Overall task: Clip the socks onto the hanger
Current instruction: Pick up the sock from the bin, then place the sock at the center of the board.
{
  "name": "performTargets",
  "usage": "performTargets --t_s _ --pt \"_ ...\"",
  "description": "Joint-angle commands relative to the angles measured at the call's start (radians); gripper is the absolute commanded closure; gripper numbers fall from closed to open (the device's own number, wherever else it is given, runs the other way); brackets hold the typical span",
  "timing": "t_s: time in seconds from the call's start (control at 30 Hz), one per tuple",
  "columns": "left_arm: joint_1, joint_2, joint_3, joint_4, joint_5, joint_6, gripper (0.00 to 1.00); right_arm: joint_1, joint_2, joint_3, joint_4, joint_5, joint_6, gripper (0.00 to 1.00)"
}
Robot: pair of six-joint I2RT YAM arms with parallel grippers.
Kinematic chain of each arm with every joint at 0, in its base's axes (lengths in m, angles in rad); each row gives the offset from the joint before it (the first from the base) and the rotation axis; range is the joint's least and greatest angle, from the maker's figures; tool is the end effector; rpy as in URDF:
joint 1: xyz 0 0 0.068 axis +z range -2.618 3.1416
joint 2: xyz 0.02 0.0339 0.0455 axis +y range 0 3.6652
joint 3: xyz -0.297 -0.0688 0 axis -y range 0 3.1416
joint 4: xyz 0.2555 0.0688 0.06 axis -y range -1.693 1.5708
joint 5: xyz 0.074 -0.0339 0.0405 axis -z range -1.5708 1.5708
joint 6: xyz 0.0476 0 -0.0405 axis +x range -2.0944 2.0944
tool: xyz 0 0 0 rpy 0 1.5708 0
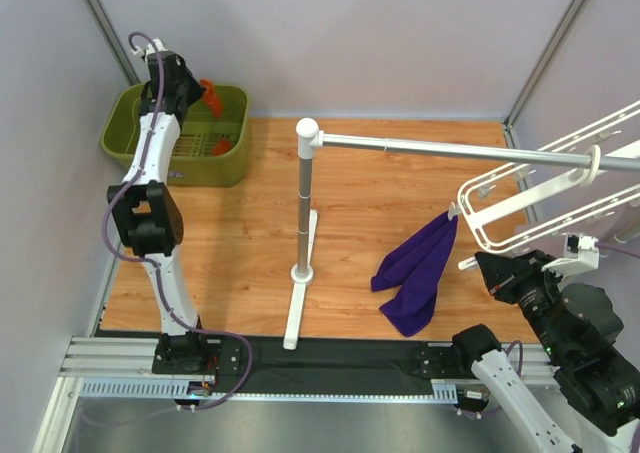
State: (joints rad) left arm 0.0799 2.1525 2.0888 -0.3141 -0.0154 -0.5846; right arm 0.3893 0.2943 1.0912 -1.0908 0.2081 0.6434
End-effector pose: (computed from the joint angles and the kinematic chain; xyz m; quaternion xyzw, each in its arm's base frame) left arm 0.5532 0.0450 0.3604 -0.2739 0.7806 -0.1341 0.5455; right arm -0.0084 -0.0141 0.3894 0.1626 0.7844 0.2201 0.5566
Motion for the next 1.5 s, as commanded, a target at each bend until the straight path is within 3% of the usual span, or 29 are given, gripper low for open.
performTargets --t_s 0.0,0.2,0.4,0.6,0.9,1.03,1.13,1.23,1.37,1.47 --pt "0.004 -0.152 -0.068 -0.006 0.058 -0.078 1.00 -0.001 0.031 -0.027 -0.135 -0.050 -0.027 1.00" --pt "0.004 -0.413 -0.269 0.021 0.140 -0.142 1.00 0.000 0.049 0.001 -0.156 -0.104 -0.059 1.00" --pt "0.001 -0.808 -0.538 0.029 0.230 -0.208 1.00 -0.001 0.083 0.033 -0.156 -0.165 -0.094 1.00" --pt "-0.051 -1.103 -0.688 -0.086 0.149 -0.144 1.00 0.000 0.146 0.128 -0.143 -0.228 -0.123 1.00" --pt "-0.101 -1.108 -0.616 -0.273 0.198 0.018 1.00 -0.001 0.103 0.131 -0.158 -0.240 -0.107 1.00" --pt "-0.103 -1.071 -0.566 -0.273 0.190 0.067 1.00 -0.001 0.083 0.134 -0.175 -0.246 -0.085 1.00" --pt "-0.103 -1.025 -0.552 -0.179 0.325 0.213 1.00 -0.001 0.068 0.136 -0.185 -0.240 -0.083 1.00" --pt "-0.103 -0.958 -0.526 -0.200 0.368 0.333 1.00 -0.001 0.055 0.133 -0.214 -0.233 -0.079 1.00" --pt "-0.100 -0.916 -0.610 -0.177 0.471 0.332 1.00 0.000 0.040 0.121 -0.238 -0.217 -0.070 1.00" --pt "-0.085 -0.933 -0.745 0.008 0.645 0.202 1.00 0.000 0.037 0.116 -0.236 -0.222 -0.051 1.00"
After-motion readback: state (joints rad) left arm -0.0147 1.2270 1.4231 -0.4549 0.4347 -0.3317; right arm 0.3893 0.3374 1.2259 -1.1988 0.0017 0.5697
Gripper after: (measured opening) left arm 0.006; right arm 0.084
